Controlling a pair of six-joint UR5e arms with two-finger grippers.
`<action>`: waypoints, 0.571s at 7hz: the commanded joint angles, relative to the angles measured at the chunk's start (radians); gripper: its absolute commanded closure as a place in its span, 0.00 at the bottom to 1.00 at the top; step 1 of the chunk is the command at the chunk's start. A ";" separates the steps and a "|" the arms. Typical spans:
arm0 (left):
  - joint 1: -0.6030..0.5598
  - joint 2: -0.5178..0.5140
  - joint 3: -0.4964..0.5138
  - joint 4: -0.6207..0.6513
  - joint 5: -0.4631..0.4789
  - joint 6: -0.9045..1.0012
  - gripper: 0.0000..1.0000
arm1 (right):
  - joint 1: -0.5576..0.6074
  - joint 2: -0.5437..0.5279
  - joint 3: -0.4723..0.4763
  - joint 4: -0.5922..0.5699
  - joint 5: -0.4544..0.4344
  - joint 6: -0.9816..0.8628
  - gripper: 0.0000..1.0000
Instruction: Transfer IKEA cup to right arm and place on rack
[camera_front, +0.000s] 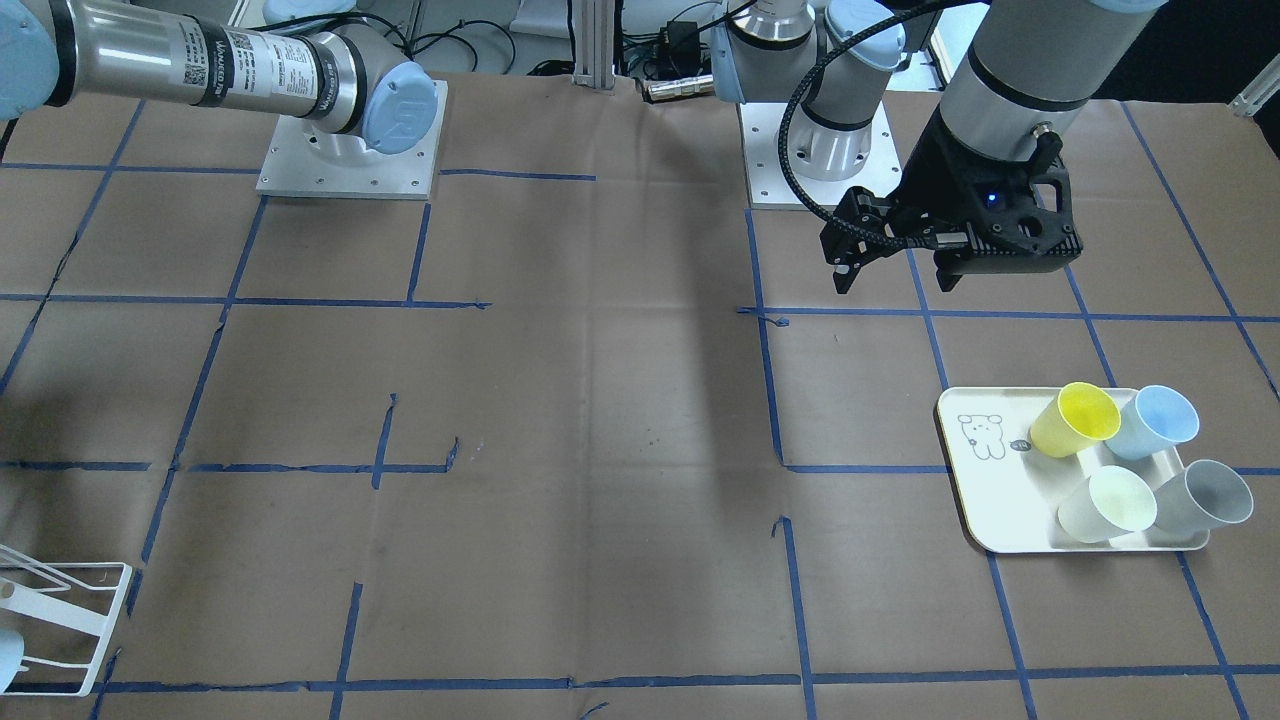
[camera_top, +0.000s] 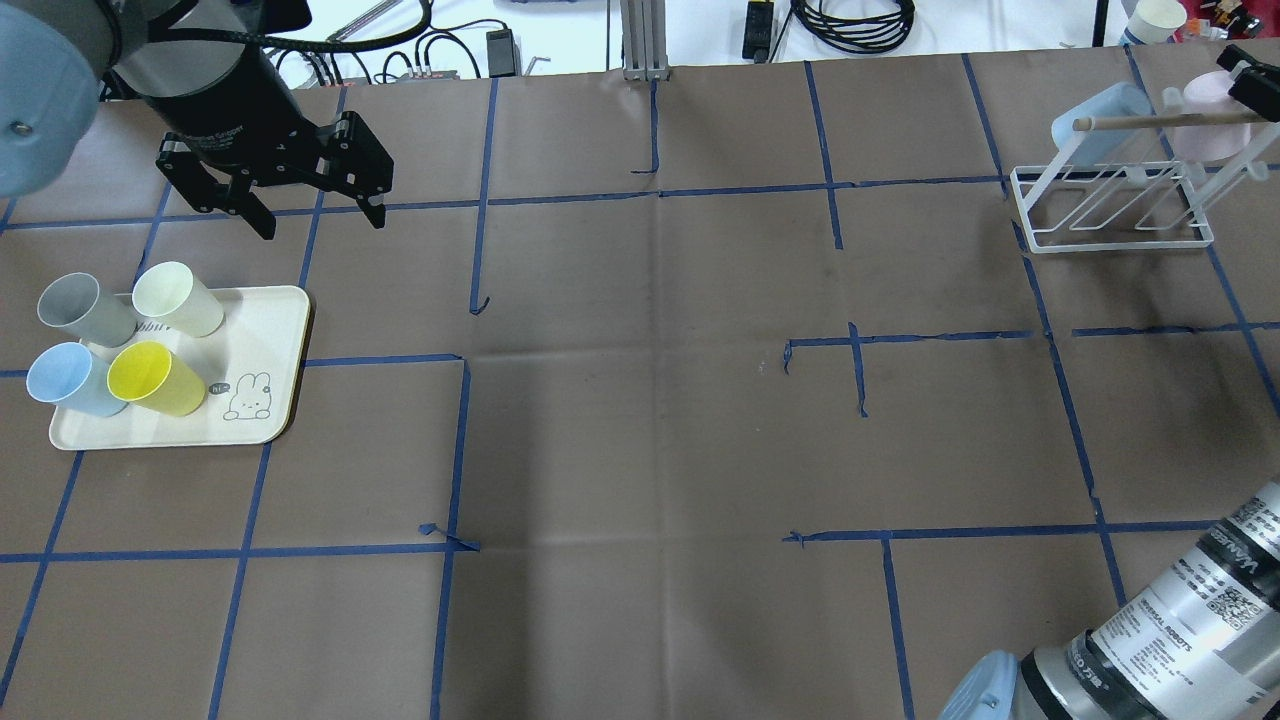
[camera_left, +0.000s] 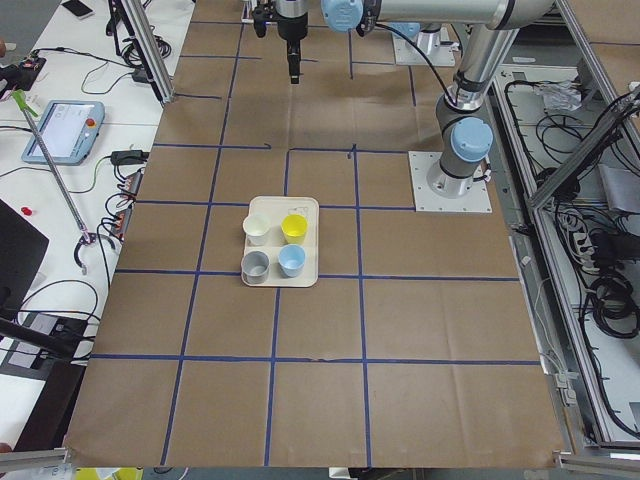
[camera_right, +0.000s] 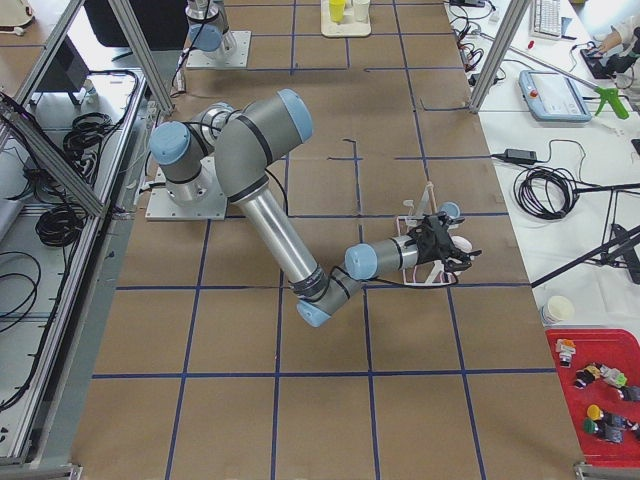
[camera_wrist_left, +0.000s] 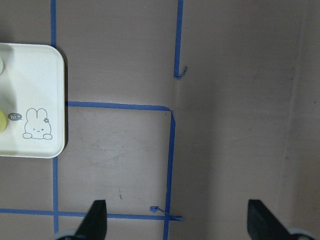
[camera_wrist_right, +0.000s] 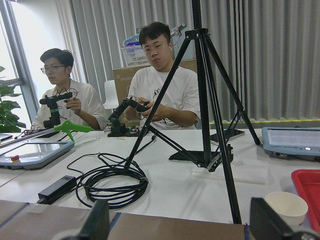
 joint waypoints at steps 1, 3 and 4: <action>-0.002 0.000 -0.002 0.000 0.000 0.000 0.01 | 0.000 -0.036 0.000 0.008 -0.001 -0.002 0.00; 0.000 0.002 0.000 0.000 0.000 0.000 0.01 | 0.000 -0.102 0.003 0.057 -0.003 -0.005 0.00; -0.002 0.000 0.000 0.000 0.000 0.000 0.01 | 0.000 -0.134 0.007 0.120 -0.003 -0.005 0.00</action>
